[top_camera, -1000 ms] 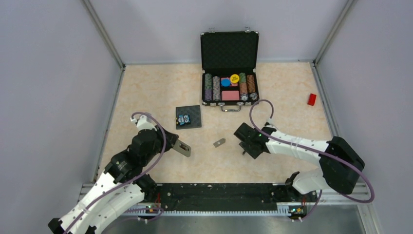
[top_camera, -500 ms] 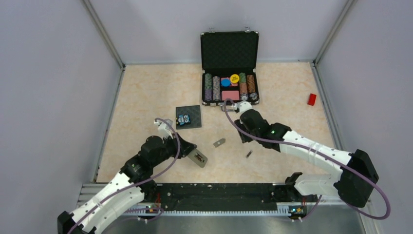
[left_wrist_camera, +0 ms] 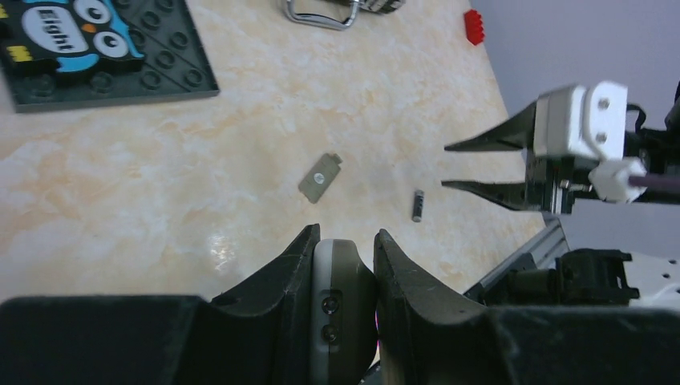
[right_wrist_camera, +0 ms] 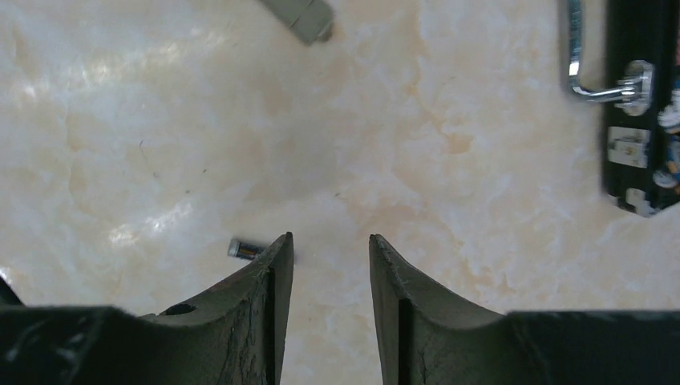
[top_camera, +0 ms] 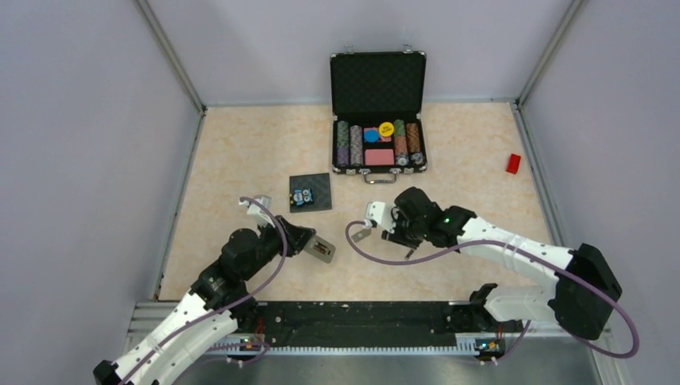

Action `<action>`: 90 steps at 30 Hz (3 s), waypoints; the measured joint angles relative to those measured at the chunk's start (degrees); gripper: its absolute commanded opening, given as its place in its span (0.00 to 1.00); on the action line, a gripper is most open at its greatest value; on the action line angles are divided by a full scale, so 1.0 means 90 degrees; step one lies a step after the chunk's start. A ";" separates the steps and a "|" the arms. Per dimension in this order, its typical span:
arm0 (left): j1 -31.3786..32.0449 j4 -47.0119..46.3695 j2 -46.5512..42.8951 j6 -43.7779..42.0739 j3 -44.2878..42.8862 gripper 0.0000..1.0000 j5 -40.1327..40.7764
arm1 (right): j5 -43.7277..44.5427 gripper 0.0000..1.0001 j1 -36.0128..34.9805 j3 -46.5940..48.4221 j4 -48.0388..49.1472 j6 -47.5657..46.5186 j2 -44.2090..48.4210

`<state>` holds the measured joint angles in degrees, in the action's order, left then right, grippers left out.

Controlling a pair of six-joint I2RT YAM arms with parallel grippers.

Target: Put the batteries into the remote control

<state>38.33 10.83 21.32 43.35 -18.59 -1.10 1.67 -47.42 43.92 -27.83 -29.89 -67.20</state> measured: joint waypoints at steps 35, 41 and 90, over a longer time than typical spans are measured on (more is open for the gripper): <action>-0.1304 0.0576 0.0867 0.0347 -0.0083 0.00 0.0770 | -0.0656 0.39 0.0080 0.0313 -0.1307 -0.1350 -0.1826; -0.1426 0.0503 0.0945 0.0330 -0.0090 0.00 0.0602 | -0.0653 0.35 0.0083 0.0284 -0.1141 -0.1394 -0.1868; -0.1715 0.1350 0.0279 0.0187 -0.0580 0.00 0.1231 | 0.1178 0.45 -0.1763 0.1236 -0.0799 0.7176 -0.2011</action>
<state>22.90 22.98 23.83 45.04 -23.81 9.98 12.27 -63.29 55.05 -35.03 34.70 -85.30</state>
